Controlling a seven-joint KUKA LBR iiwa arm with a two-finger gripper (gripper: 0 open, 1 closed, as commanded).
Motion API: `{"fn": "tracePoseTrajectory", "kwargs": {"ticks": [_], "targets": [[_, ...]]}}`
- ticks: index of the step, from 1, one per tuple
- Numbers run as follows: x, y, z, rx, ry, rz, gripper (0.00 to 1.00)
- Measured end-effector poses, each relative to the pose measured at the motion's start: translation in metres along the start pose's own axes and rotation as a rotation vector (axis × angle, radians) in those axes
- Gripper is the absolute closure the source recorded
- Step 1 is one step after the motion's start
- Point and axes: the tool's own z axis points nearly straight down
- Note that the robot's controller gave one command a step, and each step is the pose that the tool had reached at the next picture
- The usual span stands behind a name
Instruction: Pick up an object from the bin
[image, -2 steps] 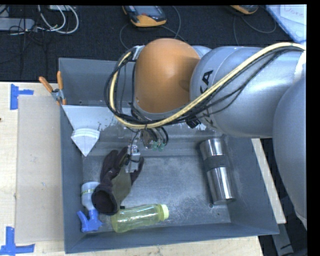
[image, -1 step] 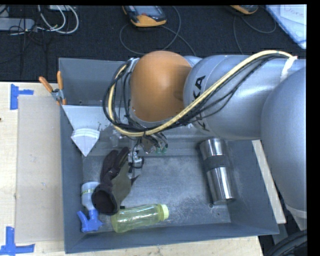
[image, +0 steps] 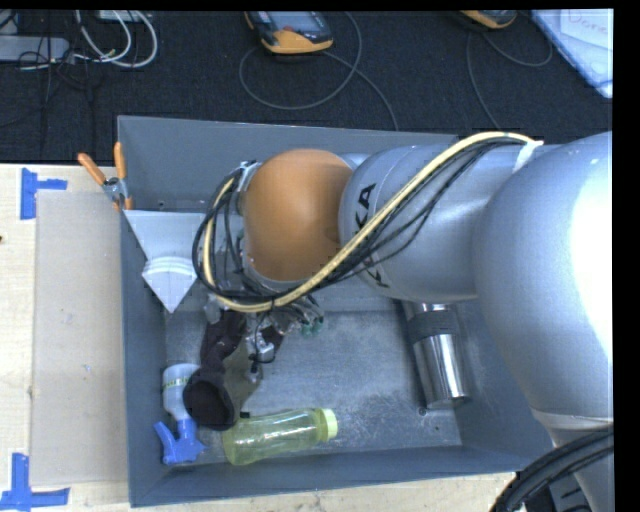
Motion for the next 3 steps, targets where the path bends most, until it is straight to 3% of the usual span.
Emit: {"fn": "tracePoseTrajectory", "kwargs": {"ticks": [1,2,3], "targets": [[0.006,0.021,0.021,-0.002,0.008,-0.021,0.00],[0.001,0.021,0.053,-0.002,0.001,-0.553,1.00],[0.001,0.021,0.053,-0.002,0.001,-0.552,1.00]]}}
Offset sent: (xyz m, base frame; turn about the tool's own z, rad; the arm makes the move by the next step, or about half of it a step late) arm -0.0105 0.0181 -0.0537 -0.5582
